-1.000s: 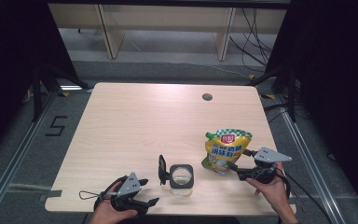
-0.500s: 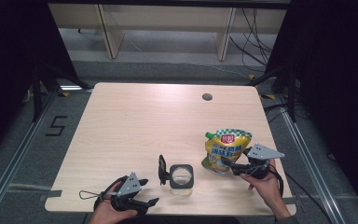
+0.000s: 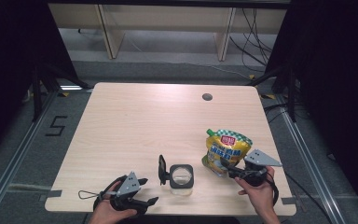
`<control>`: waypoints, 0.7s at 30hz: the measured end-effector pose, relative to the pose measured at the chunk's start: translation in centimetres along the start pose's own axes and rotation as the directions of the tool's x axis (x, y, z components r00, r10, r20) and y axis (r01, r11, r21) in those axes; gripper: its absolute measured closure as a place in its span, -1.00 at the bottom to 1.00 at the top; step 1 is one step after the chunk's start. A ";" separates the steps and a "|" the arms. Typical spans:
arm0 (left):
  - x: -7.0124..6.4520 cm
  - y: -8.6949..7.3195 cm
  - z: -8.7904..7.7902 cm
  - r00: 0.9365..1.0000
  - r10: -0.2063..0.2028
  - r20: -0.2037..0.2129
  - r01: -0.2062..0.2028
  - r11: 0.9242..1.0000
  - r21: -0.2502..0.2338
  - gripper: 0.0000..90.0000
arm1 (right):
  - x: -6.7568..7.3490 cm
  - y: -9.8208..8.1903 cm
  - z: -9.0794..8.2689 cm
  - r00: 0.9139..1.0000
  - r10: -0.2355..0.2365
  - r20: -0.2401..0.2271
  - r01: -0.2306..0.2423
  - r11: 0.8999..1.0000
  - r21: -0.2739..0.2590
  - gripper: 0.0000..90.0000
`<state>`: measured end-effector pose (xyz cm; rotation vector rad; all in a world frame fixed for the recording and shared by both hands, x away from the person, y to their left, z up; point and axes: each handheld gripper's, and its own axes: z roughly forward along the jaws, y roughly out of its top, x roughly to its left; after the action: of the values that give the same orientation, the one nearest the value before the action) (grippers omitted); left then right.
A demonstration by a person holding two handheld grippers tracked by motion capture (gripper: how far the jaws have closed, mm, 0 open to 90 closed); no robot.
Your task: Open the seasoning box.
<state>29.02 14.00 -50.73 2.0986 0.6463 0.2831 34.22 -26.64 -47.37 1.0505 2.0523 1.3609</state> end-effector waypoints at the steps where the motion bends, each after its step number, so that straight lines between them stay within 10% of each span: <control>1: 0.0 0.0 0.0 1.000 -0.002 0.000 0.002 1.000 0.001 -0.45 | -0.1 -0.1 0.0 1.000 0.001 -0.005 -0.001 1.000 -0.009 -0.08; 14: -0.1 0.1 0.2 1.000 0.007 0.001 -0.007 1.000 0.000 -0.44 | -2.7 -0.6 1.1 0.977 -0.080 -0.200 0.066 0.995 -0.074 -0.20; 21: -0.2 0.0 0.3 1.000 -0.002 -0.012 0.002 1.000 0.015 -0.44 | -3.0 -0.7 1.9 0.967 -0.147 -0.209 0.134 0.988 -0.072 -0.25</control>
<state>29.01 13.72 -50.92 2.1119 0.6594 0.2906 37.11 -28.09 -48.92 0.7457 2.1796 1.5044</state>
